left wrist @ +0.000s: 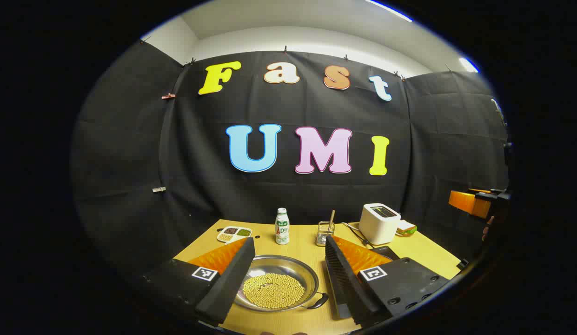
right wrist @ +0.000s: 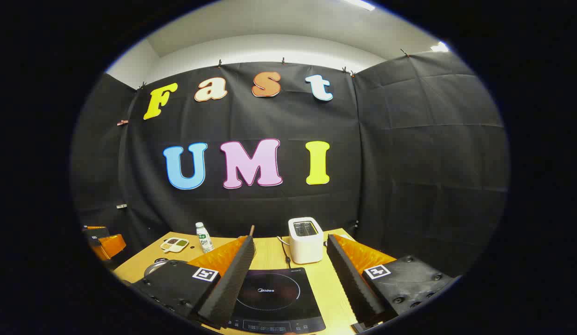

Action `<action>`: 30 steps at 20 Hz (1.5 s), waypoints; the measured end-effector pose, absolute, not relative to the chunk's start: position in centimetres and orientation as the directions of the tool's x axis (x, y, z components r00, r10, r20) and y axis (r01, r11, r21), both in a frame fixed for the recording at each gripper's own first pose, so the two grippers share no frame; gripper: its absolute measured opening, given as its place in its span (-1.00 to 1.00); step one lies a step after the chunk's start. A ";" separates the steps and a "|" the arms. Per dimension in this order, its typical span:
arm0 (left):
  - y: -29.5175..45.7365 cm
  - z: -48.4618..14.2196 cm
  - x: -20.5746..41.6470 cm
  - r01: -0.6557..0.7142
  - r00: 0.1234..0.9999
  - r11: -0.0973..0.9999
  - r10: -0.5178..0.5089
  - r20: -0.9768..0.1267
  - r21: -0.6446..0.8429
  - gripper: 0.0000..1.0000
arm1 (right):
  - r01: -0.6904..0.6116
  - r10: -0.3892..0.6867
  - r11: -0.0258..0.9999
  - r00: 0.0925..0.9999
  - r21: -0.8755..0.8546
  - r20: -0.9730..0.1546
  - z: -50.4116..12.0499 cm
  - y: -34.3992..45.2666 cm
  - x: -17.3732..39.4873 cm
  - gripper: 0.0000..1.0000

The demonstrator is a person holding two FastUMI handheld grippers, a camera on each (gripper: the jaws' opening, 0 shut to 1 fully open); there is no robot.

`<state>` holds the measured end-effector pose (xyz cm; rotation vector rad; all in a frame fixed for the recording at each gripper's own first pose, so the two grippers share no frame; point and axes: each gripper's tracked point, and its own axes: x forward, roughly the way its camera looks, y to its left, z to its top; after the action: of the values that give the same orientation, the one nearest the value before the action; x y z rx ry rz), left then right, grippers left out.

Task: First push the handle of the pot to place it horizontally, then grasp the pot with both hands and set it on the induction cooktop.

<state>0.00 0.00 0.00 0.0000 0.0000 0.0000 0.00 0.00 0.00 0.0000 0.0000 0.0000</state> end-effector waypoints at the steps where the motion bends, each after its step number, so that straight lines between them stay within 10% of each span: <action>1: -0.1 -0.1 0.0 0.005 1.000 1.000 -0.005 -0.003 0.004 0.91 | 0.001 -0.001 1.000 1.000 0.004 -0.001 -0.1 -0.1 -0.1 0.95; 30: 0.7 -2.7 1.0 0.049 0.994 0.998 -0.053 -0.096 -0.038 0.90 | -0.004 0.004 1.000 0.999 -0.004 -0.033 -1.1 0.4 -0.5 0.95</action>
<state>0.96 0.71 -2.66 -0.0356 0.0975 -0.0512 -0.53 0.42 -1.15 -0.0040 0.0325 0.0042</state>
